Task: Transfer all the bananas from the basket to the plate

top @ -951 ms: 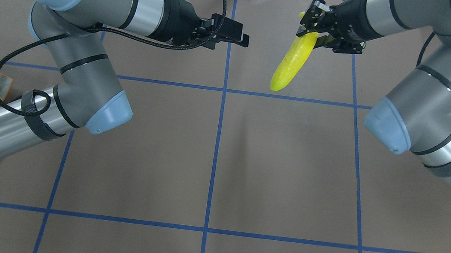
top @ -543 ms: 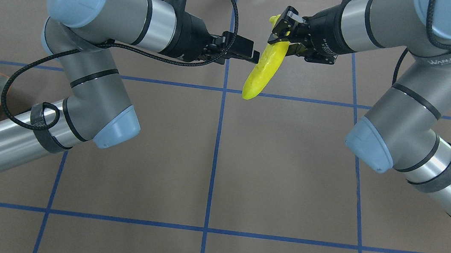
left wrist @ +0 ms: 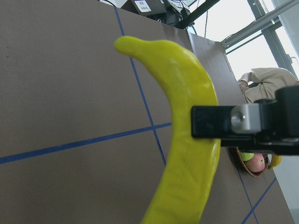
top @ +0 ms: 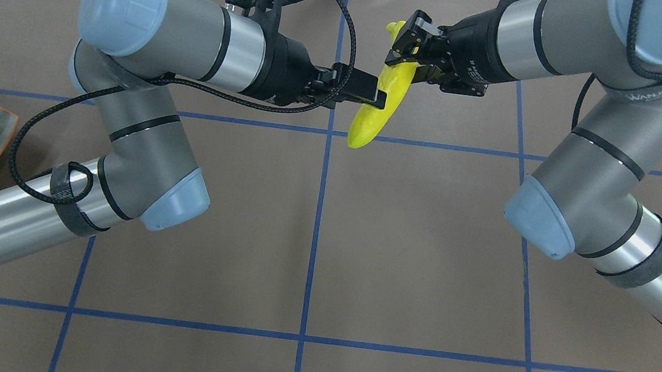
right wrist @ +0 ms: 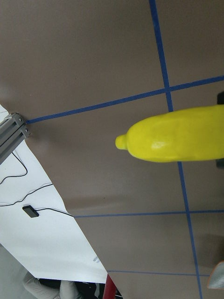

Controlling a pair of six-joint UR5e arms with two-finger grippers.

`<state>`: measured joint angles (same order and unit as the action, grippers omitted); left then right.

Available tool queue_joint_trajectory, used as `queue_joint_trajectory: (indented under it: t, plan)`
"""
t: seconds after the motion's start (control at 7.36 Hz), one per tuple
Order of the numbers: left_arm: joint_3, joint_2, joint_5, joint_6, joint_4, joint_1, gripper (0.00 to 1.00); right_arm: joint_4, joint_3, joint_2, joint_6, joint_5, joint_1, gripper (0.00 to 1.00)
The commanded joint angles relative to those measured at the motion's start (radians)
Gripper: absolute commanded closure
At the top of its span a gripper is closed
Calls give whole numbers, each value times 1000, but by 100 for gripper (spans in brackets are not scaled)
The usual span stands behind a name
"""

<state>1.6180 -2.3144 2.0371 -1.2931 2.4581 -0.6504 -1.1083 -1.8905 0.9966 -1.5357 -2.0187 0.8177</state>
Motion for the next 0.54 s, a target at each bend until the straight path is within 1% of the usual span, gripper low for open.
queue_joint_trajectory:
  t: [0.0, 0.27, 0.41]
  plan:
    - [6, 0, 0, 0, 4, 6, 1, 1, -5, 0, 2, 0, -11, 100]
    - [8, 4, -2, 0, 25, 6, 2, 7, -4, 0, 8, 0, -29, 100]
    - [8, 4, -2, 2, 27, 6, 6, 7, -7, 0, 9, 0, -29, 100]
